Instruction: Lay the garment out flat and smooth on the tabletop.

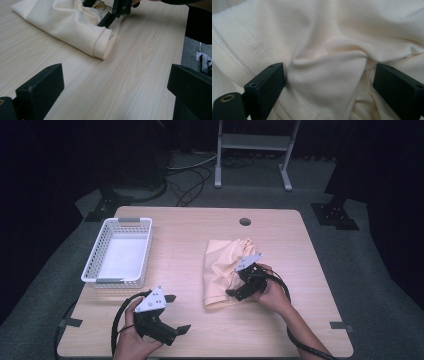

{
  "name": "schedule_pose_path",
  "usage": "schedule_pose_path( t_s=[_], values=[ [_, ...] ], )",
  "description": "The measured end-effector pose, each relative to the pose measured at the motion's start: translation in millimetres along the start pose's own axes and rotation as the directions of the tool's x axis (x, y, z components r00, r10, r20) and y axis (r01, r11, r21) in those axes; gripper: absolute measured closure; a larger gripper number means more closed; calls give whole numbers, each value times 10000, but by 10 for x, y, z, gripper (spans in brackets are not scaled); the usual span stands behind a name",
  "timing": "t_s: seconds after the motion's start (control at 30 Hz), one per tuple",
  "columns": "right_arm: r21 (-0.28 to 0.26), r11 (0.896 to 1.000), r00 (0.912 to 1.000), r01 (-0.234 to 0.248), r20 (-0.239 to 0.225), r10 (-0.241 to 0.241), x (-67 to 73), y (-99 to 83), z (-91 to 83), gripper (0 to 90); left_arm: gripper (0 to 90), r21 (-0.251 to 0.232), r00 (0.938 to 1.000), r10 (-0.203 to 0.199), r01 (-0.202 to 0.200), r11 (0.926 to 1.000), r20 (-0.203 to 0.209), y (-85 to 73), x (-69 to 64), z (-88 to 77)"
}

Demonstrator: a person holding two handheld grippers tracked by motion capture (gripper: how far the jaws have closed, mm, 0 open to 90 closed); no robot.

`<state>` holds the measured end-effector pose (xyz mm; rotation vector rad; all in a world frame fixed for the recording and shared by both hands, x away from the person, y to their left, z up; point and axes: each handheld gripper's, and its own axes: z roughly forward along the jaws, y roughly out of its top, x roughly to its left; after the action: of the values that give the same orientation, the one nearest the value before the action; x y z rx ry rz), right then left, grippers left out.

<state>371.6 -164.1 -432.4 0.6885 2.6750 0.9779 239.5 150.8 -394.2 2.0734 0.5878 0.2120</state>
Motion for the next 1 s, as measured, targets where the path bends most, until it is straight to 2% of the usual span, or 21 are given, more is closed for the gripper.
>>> schedule_pose_path(
  t_s=[0.53, 1.0],
  values=[
    [-221, 9998, 10000, 31, -14, -31, 417, -301, -246, 97, 6, 95, 9995, 283, -285, 9995, 168, 52, -100, 52],
    [-318, 9995, 10000, 12, 1, -12, 762, -466, -390, 97, 6, 130, 9986, 428, -432, 9990, 300, 78, -153, 95]
  ],
)
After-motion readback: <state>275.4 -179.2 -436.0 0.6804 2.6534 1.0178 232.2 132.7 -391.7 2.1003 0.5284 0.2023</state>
